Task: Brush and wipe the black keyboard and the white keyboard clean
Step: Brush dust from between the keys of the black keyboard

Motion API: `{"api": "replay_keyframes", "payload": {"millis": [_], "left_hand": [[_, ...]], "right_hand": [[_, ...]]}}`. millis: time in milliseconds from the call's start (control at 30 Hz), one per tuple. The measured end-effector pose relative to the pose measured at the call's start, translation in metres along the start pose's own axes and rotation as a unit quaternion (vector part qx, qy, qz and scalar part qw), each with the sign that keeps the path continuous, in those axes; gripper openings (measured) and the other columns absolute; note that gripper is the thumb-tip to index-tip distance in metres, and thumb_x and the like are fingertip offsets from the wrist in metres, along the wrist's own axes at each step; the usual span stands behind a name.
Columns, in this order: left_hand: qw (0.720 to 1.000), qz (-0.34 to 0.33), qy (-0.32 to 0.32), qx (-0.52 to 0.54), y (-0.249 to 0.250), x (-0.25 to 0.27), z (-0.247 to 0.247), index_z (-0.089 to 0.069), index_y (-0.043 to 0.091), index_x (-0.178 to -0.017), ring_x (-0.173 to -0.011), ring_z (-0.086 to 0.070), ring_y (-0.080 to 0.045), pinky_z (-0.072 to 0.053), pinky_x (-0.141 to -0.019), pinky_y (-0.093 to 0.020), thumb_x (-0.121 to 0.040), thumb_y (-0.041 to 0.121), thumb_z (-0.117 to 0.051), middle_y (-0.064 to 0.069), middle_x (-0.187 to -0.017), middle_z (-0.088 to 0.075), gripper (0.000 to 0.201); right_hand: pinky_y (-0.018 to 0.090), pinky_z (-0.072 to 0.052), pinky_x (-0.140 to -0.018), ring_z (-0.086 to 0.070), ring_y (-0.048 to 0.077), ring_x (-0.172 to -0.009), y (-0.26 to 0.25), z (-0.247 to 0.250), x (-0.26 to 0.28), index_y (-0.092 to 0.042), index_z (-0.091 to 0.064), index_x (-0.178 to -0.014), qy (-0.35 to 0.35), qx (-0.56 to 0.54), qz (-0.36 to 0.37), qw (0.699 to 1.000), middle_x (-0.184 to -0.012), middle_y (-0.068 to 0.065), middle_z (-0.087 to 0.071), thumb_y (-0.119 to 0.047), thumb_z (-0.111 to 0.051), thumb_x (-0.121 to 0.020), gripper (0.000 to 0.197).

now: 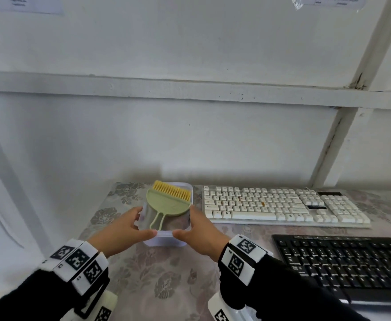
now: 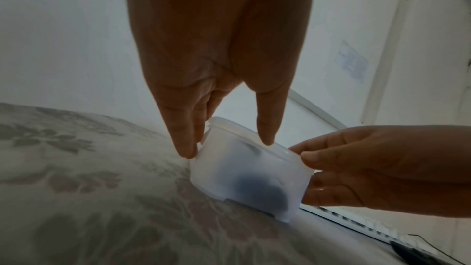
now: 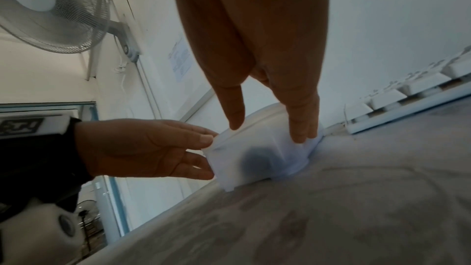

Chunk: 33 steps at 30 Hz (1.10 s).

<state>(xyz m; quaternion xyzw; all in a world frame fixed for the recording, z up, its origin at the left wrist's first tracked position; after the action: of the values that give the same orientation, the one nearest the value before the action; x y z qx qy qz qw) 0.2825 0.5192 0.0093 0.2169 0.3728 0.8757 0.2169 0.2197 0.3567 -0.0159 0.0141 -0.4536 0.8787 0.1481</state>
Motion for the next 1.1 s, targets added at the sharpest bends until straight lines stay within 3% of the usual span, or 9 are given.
{"api": "replay_keyframes", "payload": {"millis": [100,233,433,533,633,700,833,933,1100], "left_hand": [[0.999,-0.010,0.004,0.047,-0.005,0.018,-0.005,-0.038,0.030,-0.115,-0.086,-0.056,0.003,-0.047,-0.067,-0.012,-0.083,0.019,-0.069,0.018,-0.103,-0.053,0.046],[0.997,0.000,0.014,0.082,-0.011,0.042,-0.010,-0.037,0.028,-0.118,-0.093,-0.058,-0.004,-0.049,-0.072,-0.017,-0.080,0.019,-0.072,0.016,-0.103,-0.053,0.052],[0.997,0.011,0.006,0.081,-0.022,0.069,-0.011,-0.039,0.023,-0.132,-0.102,-0.061,-0.012,-0.052,-0.087,-0.031,-0.076,0.026,-0.075,0.005,-0.120,-0.055,0.066],[0.997,0.013,-0.005,0.082,-0.025,0.078,-0.008,-0.037,0.021,-0.136,-0.104,-0.059,-0.011,-0.051,-0.085,-0.026,-0.073,0.029,-0.077,0.006,-0.122,-0.053,0.074],[0.997,0.014,-0.022,0.077,-0.030,0.085,-0.003,-0.035,0.027,-0.136,-0.107,-0.058,-0.011,-0.051,-0.087,-0.027,-0.047,0.059,-0.084,0.007,-0.124,-0.052,0.106],[0.997,0.016,-0.027,0.070,-0.036,0.090,0.000,-0.036,0.031,-0.133,-0.107,-0.059,-0.011,-0.052,-0.089,-0.030,-0.028,0.073,-0.079,0.008,-0.125,-0.052,0.121],[0.995,0.019,-0.042,0.088,-0.039,0.096,0.001,-0.036,0.031,-0.134,-0.104,-0.061,-0.011,-0.053,-0.085,-0.027,-0.023,0.075,-0.078,0.008,-0.123,-0.054,0.126],[0.993,0.017,-0.042,0.109,-0.039,0.095,0.001,-0.034,0.033,-0.135,-0.104,-0.062,-0.012,-0.054,-0.087,-0.030,-0.025,0.073,-0.079,0.007,-0.123,-0.054,0.125],[0.987,0.000,-0.048,0.155,-0.038,0.094,-0.002,-0.033,0.038,-0.134,-0.105,-0.063,-0.008,-0.054,-0.084,-0.027,-0.032,0.064,-0.084,0.010,-0.125,-0.054,0.117]], "right_hand": [[0.035,-0.040,-0.103,-0.043,0.023,-0.123,-0.002,-0.006,0.021,-0.012,-0.020,-0.146,-0.002,0.004,0.003,1.000,-0.139,0.009,-0.038,-0.033,-0.062,-0.085,0.076],[0.023,-0.039,-0.084,-0.045,0.020,-0.106,-0.011,-0.008,0.052,-0.007,-0.025,-0.141,-0.003,0.024,0.017,1.000,-0.130,0.011,-0.040,-0.029,-0.059,-0.088,0.067],[0.022,-0.037,-0.091,-0.044,0.018,-0.109,-0.019,-0.015,0.086,-0.008,-0.022,-0.142,-0.022,0.027,0.017,0.999,-0.131,0.008,-0.036,-0.031,-0.056,-0.091,0.065],[0.022,-0.036,-0.088,-0.043,0.015,-0.103,-0.022,-0.020,0.098,-0.009,-0.021,-0.143,-0.033,0.030,0.022,0.999,-0.131,0.006,-0.036,-0.032,-0.054,-0.092,0.065],[0.029,-0.036,-0.102,-0.040,0.020,-0.120,-0.022,-0.025,0.105,-0.012,-0.020,-0.144,-0.044,0.036,0.029,0.998,-0.134,0.006,-0.034,-0.034,-0.053,-0.091,0.066],[0.031,-0.037,-0.103,-0.041,0.020,-0.118,-0.023,-0.027,0.111,-0.013,-0.028,-0.139,-0.047,0.034,0.033,0.998,-0.132,0.005,-0.036,-0.034,-0.053,-0.091,0.058],[0.028,-0.037,-0.098,-0.040,0.021,-0.120,-0.028,-0.017,0.110,-0.013,-0.035,-0.132,0.011,0.054,0.038,0.998,-0.128,0.002,-0.035,-0.033,-0.051,-0.092,0.048],[0.031,-0.034,-0.104,-0.032,0.023,-0.122,-0.044,-0.012,0.094,-0.020,-0.043,-0.131,0.066,0.116,0.115,0.984,-0.129,0.003,-0.035,-0.023,-0.052,-0.091,0.041],[0.043,-0.024,-0.109,-0.024,0.032,-0.128,-0.068,-0.033,0.070,-0.033,-0.056,-0.125,-0.058,0.267,0.205,0.940,-0.139,0.011,-0.029,-0.020,-0.057,-0.088,0.040]]}}
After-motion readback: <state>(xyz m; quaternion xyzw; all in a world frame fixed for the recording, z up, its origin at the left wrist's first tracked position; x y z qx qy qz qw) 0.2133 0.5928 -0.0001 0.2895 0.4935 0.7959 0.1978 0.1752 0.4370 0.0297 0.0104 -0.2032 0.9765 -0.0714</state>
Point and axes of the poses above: each hand's wrist, its own x-axis away from the middle knuckle, its own z-axis out of the back of the hand, y = z × x, the point moved 4 cm from there along -x, towards the middle knuckle
